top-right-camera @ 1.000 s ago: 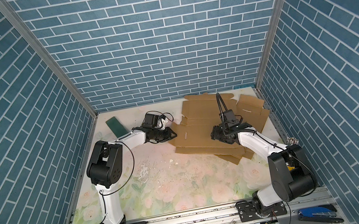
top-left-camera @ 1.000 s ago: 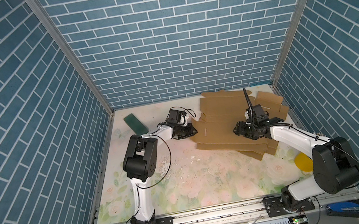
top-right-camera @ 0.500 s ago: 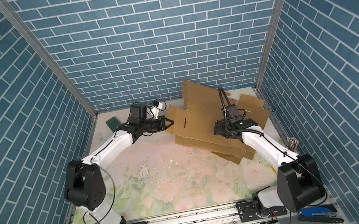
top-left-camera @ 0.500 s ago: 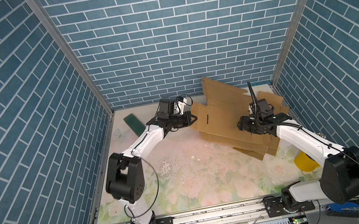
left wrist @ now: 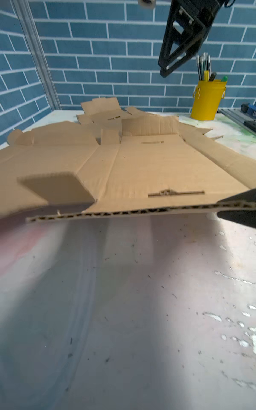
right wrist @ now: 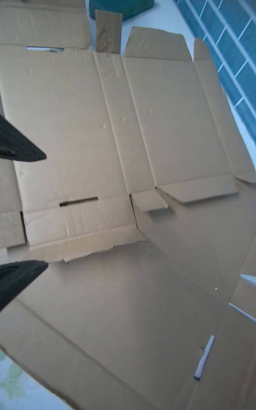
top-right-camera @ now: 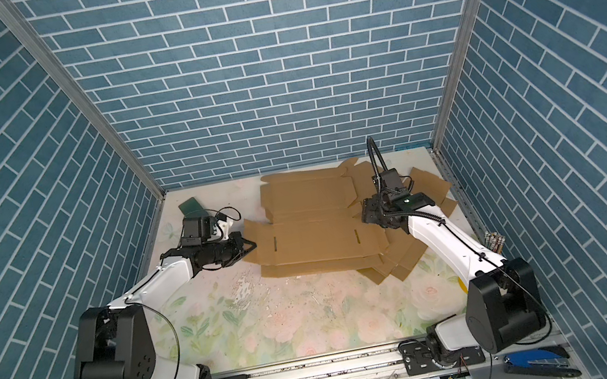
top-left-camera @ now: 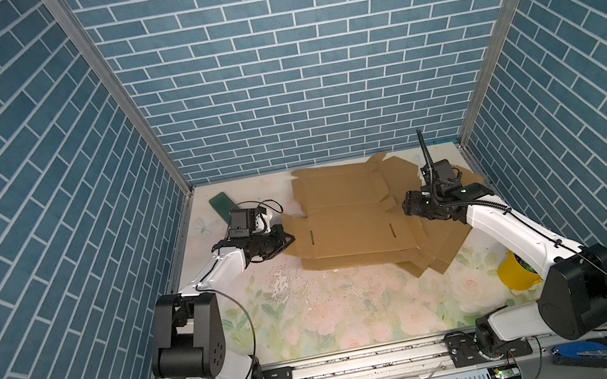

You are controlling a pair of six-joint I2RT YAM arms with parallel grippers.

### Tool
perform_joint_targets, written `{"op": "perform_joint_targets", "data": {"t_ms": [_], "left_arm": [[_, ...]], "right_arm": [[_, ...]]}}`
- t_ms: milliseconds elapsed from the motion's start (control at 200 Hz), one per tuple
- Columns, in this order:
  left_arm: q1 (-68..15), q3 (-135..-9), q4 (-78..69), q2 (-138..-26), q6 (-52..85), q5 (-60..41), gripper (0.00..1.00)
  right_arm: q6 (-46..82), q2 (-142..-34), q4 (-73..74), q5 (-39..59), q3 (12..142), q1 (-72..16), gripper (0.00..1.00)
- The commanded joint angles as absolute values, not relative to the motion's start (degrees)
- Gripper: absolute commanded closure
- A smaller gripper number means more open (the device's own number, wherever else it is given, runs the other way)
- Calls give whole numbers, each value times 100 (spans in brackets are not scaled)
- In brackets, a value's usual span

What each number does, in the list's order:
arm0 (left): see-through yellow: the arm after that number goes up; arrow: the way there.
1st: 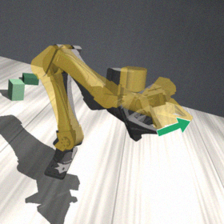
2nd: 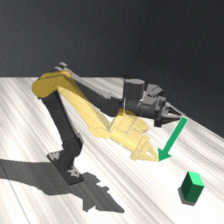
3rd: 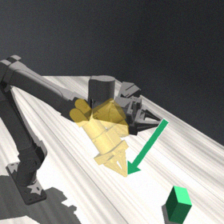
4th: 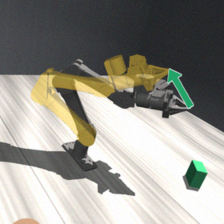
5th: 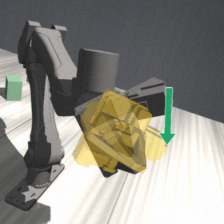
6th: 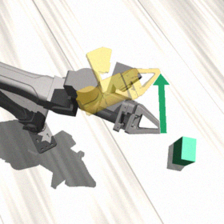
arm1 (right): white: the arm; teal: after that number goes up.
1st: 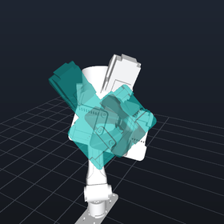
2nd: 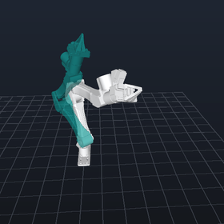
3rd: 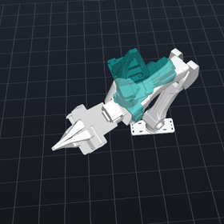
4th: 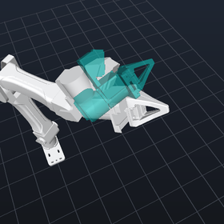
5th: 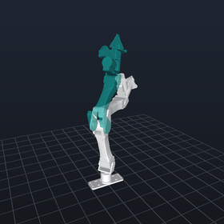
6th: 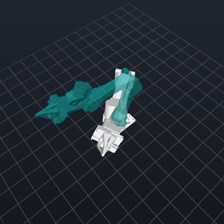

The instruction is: Fold the paper box

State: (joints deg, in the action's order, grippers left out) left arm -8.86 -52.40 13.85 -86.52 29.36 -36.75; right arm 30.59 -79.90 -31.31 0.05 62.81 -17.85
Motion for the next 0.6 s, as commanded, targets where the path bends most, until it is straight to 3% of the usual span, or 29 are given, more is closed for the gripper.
{"op": "perform_joint_targets", "data": {"t_ms": [0, 290, 460, 595], "left_arm": [[-888, -5425, 1942, -8631, 2463, -3465, 97], [-887, -5245, 1859, -8788, 2428, -3068, 92], [-888, -5317, 2017, -8774, 2391, -2823, 86], [-885, -5442, 2307, -8633, 2308, -2445, 72]], "right_arm": [[2651, -8333, -3589, -162, 6585, -1600, 29], [2463, -9179, -3370, 667, 6421, -1373, 27], [2452, -9501, -3144, 929, 6350, -1372, 35], [2461, -9604, -3000, 1108, 6268, -1372, 45]]}}
